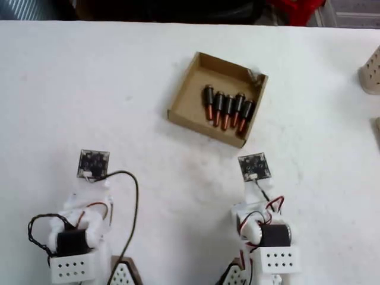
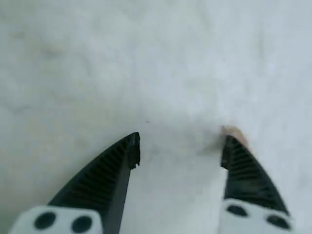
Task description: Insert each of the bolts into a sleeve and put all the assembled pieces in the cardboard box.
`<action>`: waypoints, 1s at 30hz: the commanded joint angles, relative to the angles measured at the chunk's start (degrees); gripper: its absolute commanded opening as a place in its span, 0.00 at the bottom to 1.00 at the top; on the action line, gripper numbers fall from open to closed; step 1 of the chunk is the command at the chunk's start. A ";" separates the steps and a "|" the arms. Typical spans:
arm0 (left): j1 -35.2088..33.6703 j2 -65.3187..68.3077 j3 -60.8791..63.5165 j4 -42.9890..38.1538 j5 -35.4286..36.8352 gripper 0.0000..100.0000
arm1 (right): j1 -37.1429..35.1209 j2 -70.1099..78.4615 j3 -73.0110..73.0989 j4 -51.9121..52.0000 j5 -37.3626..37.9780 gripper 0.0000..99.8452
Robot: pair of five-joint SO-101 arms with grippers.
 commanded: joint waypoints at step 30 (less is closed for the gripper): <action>0.57 -0.75 0.00 0.35 0.00 0.02 | -1.27 0.04 -1.49 1.63 -1.05 0.10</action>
